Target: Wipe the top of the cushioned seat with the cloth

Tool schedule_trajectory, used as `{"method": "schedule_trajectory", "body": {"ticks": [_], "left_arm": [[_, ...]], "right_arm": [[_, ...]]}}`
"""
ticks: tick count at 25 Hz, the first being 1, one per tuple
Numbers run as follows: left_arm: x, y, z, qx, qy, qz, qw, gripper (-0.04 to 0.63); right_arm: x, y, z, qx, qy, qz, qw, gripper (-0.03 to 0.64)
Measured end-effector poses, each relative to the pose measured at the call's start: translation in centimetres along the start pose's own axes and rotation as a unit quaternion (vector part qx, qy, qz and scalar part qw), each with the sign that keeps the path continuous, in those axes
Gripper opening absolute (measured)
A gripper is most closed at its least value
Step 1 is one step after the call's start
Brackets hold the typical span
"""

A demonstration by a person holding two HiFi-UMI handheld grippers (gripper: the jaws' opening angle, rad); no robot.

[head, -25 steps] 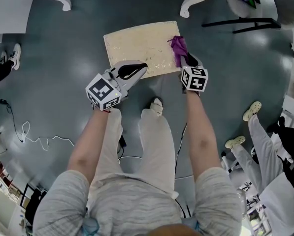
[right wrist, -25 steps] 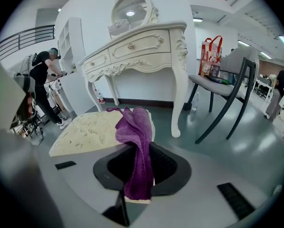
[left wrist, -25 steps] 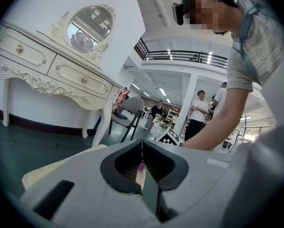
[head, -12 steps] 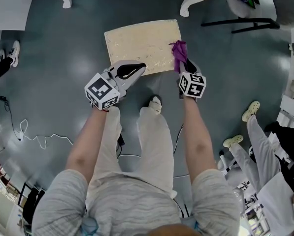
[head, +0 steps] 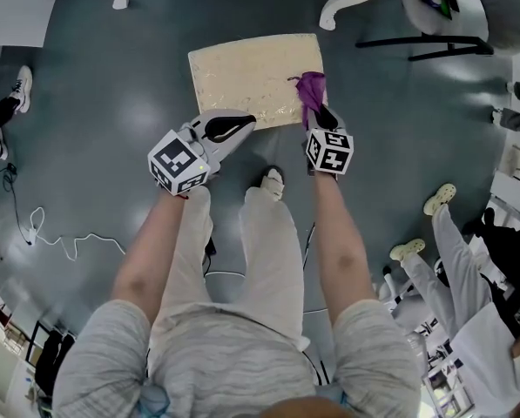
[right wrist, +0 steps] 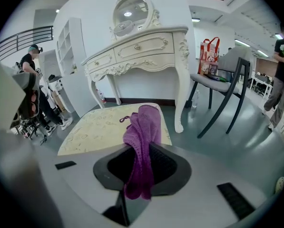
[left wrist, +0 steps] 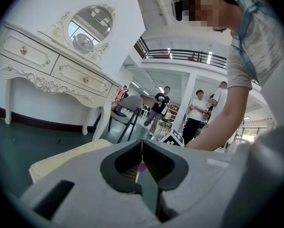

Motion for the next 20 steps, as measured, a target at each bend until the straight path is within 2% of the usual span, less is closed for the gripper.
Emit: {"method": "schedule_trajectory", "body": {"ticks": [20], "left_arm": [[1.5, 6.2, 0.4, -0.019, 0.001, -0.001, 0.9998, 0.014]], "right_arm": [[0.7, -0.7, 9.1, -0.048, -0.003, 0.004, 0.999, 0.074]]}}
Point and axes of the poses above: the fingertips, and each gripper's own axes: y backward along the fingers, z to its left, x out of its underside, the point moved 10 cm from there along y, backward along the fingers, and after that the axes turned 4 degrees about z, right-handed, at the moved point
